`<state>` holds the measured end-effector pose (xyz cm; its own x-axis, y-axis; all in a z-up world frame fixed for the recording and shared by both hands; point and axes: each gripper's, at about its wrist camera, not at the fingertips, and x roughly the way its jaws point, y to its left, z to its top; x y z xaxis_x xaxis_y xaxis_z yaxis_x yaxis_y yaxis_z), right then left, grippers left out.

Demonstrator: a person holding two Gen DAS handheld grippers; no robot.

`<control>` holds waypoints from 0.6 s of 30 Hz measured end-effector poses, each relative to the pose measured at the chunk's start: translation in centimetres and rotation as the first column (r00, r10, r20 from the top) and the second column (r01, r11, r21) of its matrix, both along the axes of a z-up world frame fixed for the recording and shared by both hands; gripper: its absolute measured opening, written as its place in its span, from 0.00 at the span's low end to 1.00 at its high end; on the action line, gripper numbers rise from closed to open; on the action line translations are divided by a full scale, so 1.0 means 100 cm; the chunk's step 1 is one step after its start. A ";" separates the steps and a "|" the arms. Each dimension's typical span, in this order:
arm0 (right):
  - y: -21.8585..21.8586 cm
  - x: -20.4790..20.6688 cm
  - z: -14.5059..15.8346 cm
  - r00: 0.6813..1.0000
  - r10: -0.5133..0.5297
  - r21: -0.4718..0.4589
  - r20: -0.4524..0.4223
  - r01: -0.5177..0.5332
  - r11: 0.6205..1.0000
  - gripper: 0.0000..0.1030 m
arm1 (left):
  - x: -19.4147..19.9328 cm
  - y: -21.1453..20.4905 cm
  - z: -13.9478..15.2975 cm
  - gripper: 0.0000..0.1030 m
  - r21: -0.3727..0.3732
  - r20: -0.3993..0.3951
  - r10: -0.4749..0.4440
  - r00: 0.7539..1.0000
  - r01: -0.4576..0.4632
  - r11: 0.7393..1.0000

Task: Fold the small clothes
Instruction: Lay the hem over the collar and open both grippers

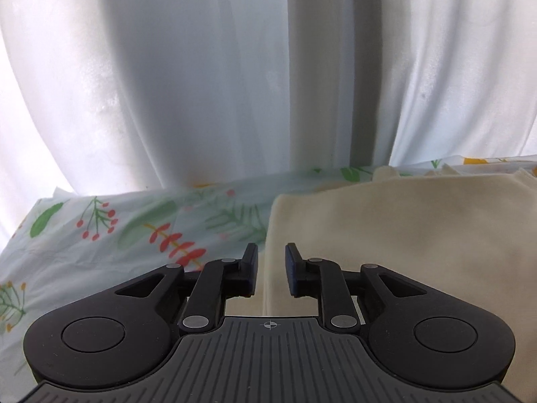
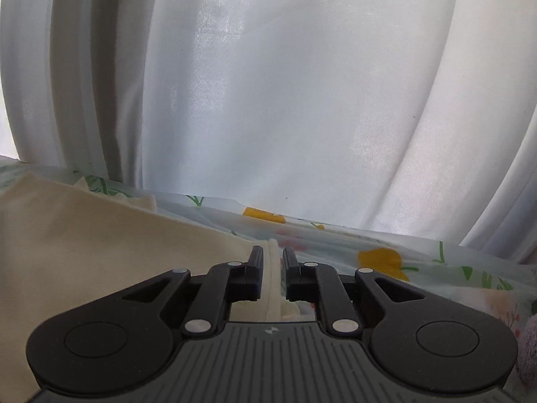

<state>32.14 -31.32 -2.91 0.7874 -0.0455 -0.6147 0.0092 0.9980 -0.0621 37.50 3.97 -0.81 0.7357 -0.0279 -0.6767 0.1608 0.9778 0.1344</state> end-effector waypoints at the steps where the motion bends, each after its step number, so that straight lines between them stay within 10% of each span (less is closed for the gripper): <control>1: -0.004 -0.012 0.001 1.000 0.014 0.033 -0.014 -0.014 0.999 0.31 | -0.012 0.006 0.000 0.25 -0.016 -0.020 -0.010 1.000 0.010 1.000; 11: 0.005 -0.098 -0.028 0.989 0.051 0.139 -0.140 -0.031 0.990 0.31 | -0.092 0.030 -0.010 0.25 -0.108 -0.127 -0.025 0.992 0.011 0.994; 14: 0.010 -0.095 -0.035 0.986 0.046 0.120 -0.159 -0.027 0.992 0.08 | -0.087 0.024 -0.018 0.14 -0.092 -0.142 -0.015 0.990 0.002 0.996; 18: 0.013 -0.098 -0.028 0.994 0.040 0.100 -0.098 -0.030 0.995 0.06 | -0.081 0.021 -0.018 0.09 -0.060 -0.113 0.026 0.993 -0.033 0.998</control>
